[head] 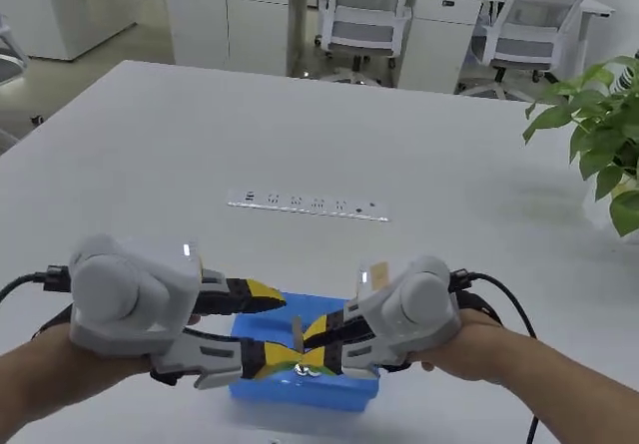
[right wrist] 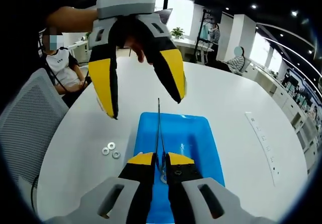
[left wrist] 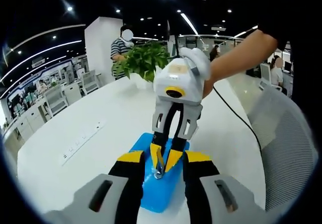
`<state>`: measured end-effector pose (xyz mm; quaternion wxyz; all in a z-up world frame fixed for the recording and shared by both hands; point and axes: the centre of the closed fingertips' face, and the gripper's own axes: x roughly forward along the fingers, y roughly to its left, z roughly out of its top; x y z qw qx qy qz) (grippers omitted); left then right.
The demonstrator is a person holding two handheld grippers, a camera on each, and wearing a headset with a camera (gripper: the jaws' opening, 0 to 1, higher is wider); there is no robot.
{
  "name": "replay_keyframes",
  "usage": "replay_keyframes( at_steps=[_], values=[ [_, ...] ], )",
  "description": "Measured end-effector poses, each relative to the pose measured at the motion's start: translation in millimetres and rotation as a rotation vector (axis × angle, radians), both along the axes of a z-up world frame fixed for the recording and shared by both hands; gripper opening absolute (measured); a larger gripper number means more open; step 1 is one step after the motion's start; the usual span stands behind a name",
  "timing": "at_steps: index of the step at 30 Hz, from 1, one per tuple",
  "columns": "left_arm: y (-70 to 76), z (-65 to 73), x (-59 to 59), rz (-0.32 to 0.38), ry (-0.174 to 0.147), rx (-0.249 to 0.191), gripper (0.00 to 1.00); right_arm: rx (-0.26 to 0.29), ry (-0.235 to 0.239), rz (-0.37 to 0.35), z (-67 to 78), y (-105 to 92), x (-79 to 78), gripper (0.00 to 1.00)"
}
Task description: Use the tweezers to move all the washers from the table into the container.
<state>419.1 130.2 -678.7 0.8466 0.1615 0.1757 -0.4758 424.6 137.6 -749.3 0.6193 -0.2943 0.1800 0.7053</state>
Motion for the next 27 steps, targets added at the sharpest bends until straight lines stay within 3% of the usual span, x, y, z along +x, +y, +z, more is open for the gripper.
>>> replay_keyframes(
  at_steps=[3,5,16,27],
  values=[
    [-4.5,-4.5,3.3,-0.013,0.010,0.002,0.25,-0.003,0.005,-0.002,-2.2,-1.0,-0.6,0.09],
    [-5.2,-10.8,5.0,-0.011,0.025,0.026,0.25,-0.003,0.009,-0.001,-2.8,-1.3,-1.5,0.09],
    [-5.6,-13.6,0.8,-0.017,0.038,0.038,0.25,0.007,0.013,-0.004,-3.0,-1.9,-1.0,0.09],
    [-5.9,-17.6,1.3,-0.042,0.017,0.063,0.10,0.004,0.015,0.002,-6.1,-3.2,-1.3,0.09]
  ],
)
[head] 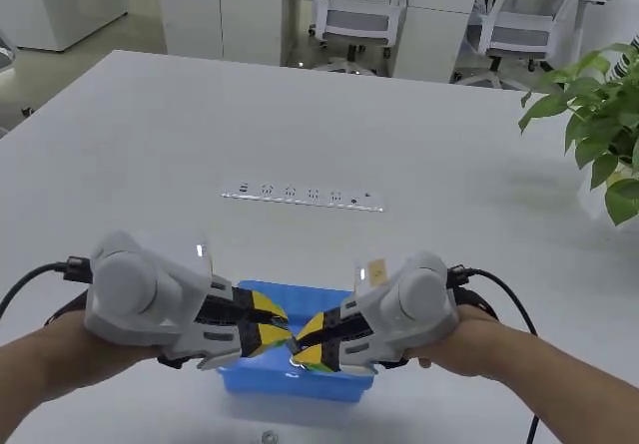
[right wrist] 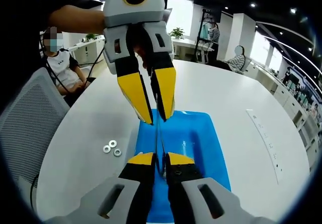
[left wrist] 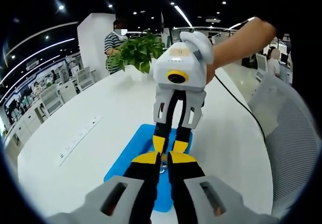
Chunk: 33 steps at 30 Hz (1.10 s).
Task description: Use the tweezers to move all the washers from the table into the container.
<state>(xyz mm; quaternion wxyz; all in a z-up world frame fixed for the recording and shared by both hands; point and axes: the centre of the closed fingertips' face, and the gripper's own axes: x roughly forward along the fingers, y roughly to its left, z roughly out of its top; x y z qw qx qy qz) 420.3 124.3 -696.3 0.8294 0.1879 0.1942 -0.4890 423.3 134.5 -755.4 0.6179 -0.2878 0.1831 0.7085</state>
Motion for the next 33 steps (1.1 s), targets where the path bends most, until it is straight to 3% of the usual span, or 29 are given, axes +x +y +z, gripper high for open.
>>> replay_keyframes(
  at_steps=[33],
  values=[
    [-8.1,-2.3,0.3,-0.053,0.001,0.021,0.05,-0.024,-0.007,-0.005,-3.4,-4.0,0.5,0.12]
  ],
)
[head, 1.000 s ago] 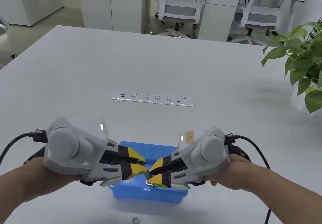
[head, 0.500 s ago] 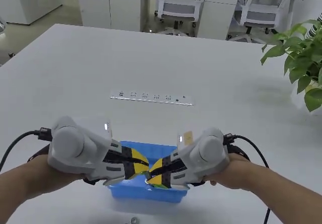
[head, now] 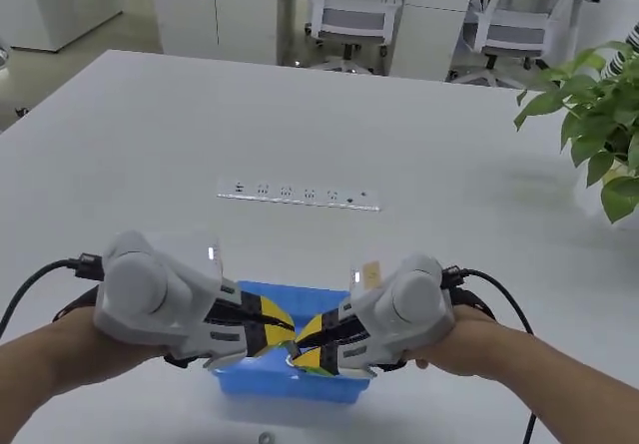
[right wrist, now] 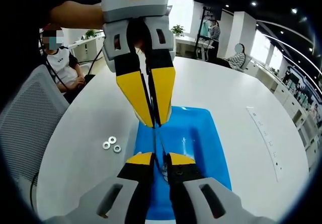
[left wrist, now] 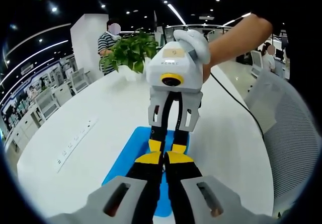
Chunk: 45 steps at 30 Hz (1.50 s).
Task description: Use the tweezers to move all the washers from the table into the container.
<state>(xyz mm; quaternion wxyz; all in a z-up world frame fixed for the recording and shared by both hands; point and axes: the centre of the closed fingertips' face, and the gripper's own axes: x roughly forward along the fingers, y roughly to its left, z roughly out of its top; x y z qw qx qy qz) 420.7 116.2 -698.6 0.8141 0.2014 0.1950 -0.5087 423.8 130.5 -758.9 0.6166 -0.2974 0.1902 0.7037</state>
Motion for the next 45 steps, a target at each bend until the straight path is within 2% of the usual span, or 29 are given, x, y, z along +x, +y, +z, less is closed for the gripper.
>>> replay_keyframes(
  at_steps=[6,17,22,29,33,37,45],
  values=[
    [-0.9,4.6,-0.3,-0.007,-0.001,0.000,0.05,0.003,-0.004,-0.008,3.7,-1.0,0.2,0.13],
    [0.9,13.3,-2.4,-0.009,-0.005,0.002,0.05,0.009,-0.013,-0.029,13.0,-5.2,-1.4,0.23],
    [2.2,19.2,-3.1,-0.008,-0.009,0.004,0.05,0.022,-0.017,-0.044,21.6,-8.2,-2.8,0.26],
    [4.6,30.1,-6.2,-0.008,-0.015,0.005,0.05,0.031,-0.024,-0.104,30.9,-18.2,-1.3,0.34],
    [6.0,34.3,-8.2,-0.009,-0.019,0.010,0.05,0.031,-0.027,-0.147,35.4,-26.3,-1.0,0.43],
    [7.5,37.4,-11.6,-0.015,-0.022,0.019,0.05,0.038,-0.034,-0.173,39.9,-33.5,-2.1,0.45],
    [10.3,44.4,-23.0,-0.018,-0.022,0.022,0.05,0.047,-0.021,-0.253,44.7,-47.0,-7.8,0.59]
  ],
)
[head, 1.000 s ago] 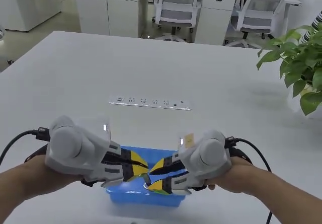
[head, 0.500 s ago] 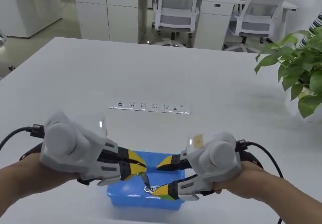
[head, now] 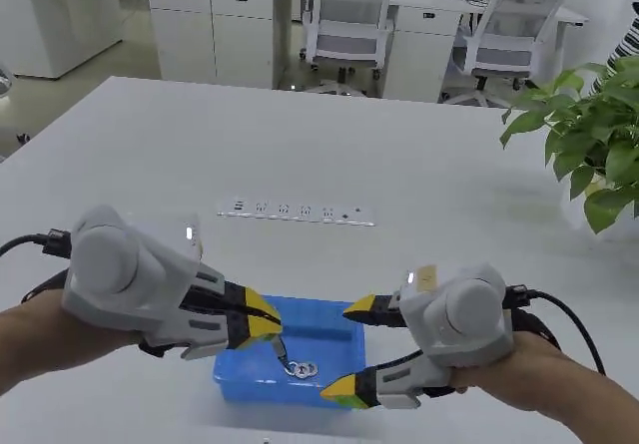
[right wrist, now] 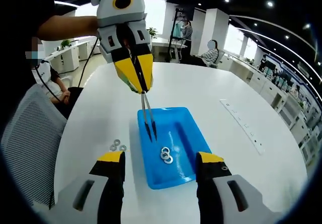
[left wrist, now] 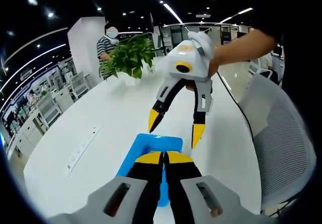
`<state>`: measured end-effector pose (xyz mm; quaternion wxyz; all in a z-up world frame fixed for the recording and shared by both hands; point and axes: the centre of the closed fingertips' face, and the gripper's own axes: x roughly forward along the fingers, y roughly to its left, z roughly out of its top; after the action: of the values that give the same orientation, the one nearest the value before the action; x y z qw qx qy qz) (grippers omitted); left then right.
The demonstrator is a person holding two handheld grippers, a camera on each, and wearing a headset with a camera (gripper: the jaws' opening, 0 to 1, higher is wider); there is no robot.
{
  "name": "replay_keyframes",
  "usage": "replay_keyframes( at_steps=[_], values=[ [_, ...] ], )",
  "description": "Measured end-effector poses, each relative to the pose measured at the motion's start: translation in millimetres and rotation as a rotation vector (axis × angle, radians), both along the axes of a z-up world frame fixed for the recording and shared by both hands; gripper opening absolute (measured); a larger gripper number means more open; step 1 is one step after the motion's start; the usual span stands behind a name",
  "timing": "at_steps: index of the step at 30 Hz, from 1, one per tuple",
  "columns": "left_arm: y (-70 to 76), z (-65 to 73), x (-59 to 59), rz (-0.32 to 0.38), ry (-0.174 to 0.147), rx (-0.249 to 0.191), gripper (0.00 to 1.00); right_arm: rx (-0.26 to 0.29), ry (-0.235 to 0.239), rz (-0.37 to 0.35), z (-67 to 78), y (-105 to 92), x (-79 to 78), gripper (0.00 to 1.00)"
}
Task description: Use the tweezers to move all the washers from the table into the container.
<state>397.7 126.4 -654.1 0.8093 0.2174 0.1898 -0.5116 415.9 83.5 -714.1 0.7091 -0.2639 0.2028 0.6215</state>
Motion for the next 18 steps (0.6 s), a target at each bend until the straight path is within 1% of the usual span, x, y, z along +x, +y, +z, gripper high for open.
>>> replay_keyframes(
  at_steps=[3,8,13,18],
  values=[
    [1.6,2.8,-4.2,0.002,-0.001,-0.002,0.05,0.008,0.005,-0.024,0.7,-4.2,-3.7,0.66],
    [5.1,4.4,-12.0,-0.003,0.011,0.002,0.05,0.018,0.013,-0.057,1.6,-10.7,-11.7,0.74],
    [9.0,7.0,-14.3,0.003,0.009,-0.003,0.05,0.025,0.023,-0.091,0.9,-17.6,-17.3,0.82],
    [10.5,9.6,-17.1,0.004,0.008,-0.006,0.05,0.049,0.036,-0.117,0.4,-22.0,-25.0,0.91]
  ],
)
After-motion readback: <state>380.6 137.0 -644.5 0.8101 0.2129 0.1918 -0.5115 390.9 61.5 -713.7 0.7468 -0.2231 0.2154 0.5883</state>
